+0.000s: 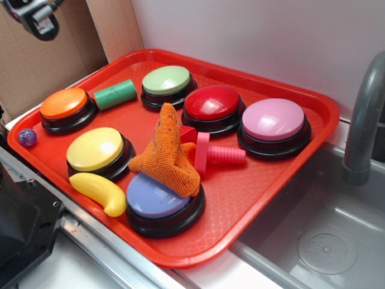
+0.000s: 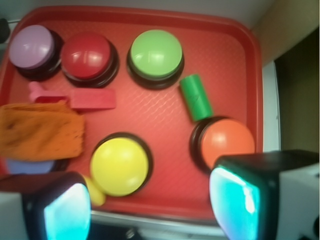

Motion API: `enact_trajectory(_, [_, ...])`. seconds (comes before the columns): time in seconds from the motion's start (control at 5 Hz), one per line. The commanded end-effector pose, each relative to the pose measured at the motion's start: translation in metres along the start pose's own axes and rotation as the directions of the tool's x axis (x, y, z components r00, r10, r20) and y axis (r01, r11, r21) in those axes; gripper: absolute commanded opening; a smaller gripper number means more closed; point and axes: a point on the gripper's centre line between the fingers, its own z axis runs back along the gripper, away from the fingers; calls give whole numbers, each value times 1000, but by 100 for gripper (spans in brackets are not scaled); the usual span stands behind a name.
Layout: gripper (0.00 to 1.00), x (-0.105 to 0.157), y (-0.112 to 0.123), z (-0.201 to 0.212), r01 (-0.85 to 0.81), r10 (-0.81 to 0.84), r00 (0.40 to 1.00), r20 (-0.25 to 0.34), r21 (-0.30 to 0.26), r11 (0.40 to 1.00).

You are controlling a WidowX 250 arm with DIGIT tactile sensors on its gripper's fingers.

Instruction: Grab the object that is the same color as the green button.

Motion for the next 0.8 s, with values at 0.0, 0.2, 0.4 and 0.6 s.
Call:
enact_trajectory(0.0, [100,29,34,-24,42,-49,998,48,121,992])
enact_trajectory(0.2, [100,37,45,-59,90,-93,995,18,130,987])
enact_trajectory(0.4, [100,40,51,-91,104,-108,993,37,111,988])
enact_trajectory(0.6, [100,46,53,-126,151,-155,987,41,79,985])
